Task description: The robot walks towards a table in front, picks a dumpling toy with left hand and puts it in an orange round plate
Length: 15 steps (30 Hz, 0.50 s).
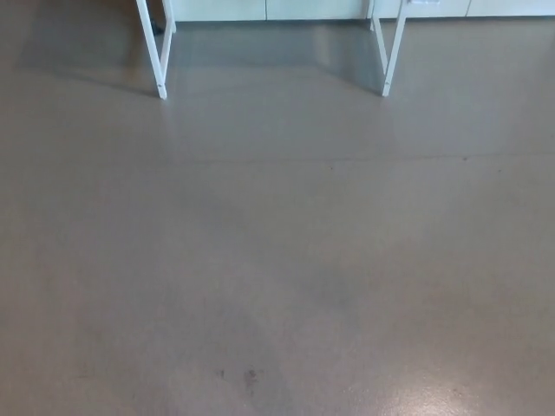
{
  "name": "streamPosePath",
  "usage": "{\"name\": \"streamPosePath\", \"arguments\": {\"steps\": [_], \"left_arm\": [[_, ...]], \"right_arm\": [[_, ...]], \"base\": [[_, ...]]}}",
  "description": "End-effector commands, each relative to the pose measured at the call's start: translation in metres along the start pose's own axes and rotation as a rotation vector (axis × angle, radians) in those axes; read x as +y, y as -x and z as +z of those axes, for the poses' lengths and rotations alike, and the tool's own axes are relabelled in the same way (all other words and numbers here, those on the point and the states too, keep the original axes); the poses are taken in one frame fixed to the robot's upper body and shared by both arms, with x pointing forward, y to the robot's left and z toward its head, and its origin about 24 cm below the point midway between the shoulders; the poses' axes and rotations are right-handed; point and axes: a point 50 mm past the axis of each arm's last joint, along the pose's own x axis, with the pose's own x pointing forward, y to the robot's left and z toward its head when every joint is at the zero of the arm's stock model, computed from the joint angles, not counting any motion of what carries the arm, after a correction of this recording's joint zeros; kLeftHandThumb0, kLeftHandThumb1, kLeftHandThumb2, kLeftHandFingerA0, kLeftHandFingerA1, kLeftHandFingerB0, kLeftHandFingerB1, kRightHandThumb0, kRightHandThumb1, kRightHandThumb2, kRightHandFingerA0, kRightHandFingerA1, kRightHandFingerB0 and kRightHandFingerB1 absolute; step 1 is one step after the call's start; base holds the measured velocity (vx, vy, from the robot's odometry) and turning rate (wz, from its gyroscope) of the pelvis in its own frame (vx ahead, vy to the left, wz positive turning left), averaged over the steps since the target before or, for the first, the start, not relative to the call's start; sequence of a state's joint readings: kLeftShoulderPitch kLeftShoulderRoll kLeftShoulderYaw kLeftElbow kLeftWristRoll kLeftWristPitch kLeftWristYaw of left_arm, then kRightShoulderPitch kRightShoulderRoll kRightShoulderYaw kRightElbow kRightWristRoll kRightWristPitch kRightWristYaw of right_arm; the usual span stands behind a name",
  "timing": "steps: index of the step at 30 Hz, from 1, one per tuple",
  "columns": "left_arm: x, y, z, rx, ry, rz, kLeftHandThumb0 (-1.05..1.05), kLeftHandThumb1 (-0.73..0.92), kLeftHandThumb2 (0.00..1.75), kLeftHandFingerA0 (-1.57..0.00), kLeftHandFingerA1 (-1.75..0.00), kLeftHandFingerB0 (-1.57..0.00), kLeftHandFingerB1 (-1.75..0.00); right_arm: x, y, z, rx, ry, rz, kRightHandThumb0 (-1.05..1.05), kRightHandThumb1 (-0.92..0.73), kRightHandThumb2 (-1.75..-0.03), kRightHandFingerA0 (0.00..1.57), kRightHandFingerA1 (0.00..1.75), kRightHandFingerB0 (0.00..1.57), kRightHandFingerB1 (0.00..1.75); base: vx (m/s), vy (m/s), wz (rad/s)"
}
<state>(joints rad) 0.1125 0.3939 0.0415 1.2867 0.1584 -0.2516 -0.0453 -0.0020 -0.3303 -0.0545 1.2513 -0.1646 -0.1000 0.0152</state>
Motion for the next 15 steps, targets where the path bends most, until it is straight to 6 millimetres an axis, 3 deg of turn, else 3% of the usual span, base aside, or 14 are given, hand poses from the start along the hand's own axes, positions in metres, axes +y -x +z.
{"name": "streamPosePath", "arguments": {"steps": [1, 3, 4, 9, 12, 13, 14, 15], "left_arm": [[0.0084, 0.0011, 0.003, -0.046, -0.038, 0.022, -0.28, 0.58, 0.58, -0.61, -0.44, -0.37, -0.37], [0.0078, 0.0008, 0.0031, -0.043, -0.048, 0.023, -0.27, 0.58, 0.57, -0.62, -0.47, -0.36, -0.37], [0.0079, 0.0006, 0.0032, -0.041, -0.052, 0.025, -0.27, 0.58, 0.57, -0.64, -0.51, -0.37, -0.37], [0.0081, 0.001, 0.0037, -0.053, -0.048, 0.021, -0.26, 0.57, 0.57, -0.58, -0.47, -0.37, -0.38], [0.0087, 0.0, 0.006, -0.05, -0.093, 0.026, -0.31, 0.58, 0.58, -0.57, -0.44, -0.36, -0.36], [0.0088, -0.0001, 0.006, -0.049, -0.099, 0.024, -0.31, 0.58, 0.58, -0.57, -0.44, -0.36, -0.36], [0.0088, 0.0003, 0.0061, -0.057, -0.095, 0.021, -0.31, 0.57, 0.57, -0.59, -0.48, -0.36, -0.37], [0.0088, 0.0003, 0.0061, -0.058, -0.095, 0.021, -0.31, 0.57, 0.57, -0.59, -0.48, -0.36, -0.37]], "right_arm": [[-0.0091, 0.0003, 0.0001, -0.017, 0.012, -0.026, -0.26, -0.61, -0.58, 0.72, 0.48, 0.47, 0.37], [-0.0088, 0.0002, -0.0004, -0.012, 0.01, -0.026, -0.25, -0.61, -0.58, 0.73, 0.47, 0.47, 0.37], [-0.0089, 0.0003, -0.0001, -0.015, 0.013, -0.024, -0.36, -0.51, -0.72, 0.69, 0.58, 0.42, 0.46], [-0.0094, 0.0003, 0.0036, -0.038, 0.018, -0.019, -0.35, -0.52, -0.73, 0.67, 0.58, 0.43, 0.47], [-0.009, 0.0, 0.0029, -0.028, 0.019, -0.016, -0.35, -0.52, -0.72, 0.66, 0.55, 0.42, 0.45], [-0.0088, -0.0001, 0.0021, -0.024, 0.021, -0.015, -0.35, -0.52, -0.72, 0.66, 0.55, 0.42, 0.45], [-0.0084, -0.0001, 0.0015, -0.019, 0.018, -0.016, -0.26, -0.62, -0.58, 0.73, 0.47, 0.47, 0.37], [-0.0084, -0.0001, 0.0014, -0.018, 0.017, -0.016, -0.26, -0.62, -0.58, 0.73, 0.47, 0.47, 0.37]], "base": [[-0.13, -0.002, -0.08], [-0.08, -0.033, 0.23], [0.0, 0.0, 0.0], [0.05, 0.059, -0.07], [0.11, 0.245, -0.19], [0.22, 0.388, 0.98], [0.18, 0.503, -0.41], [0.18, 0.493, 0.01]]}}
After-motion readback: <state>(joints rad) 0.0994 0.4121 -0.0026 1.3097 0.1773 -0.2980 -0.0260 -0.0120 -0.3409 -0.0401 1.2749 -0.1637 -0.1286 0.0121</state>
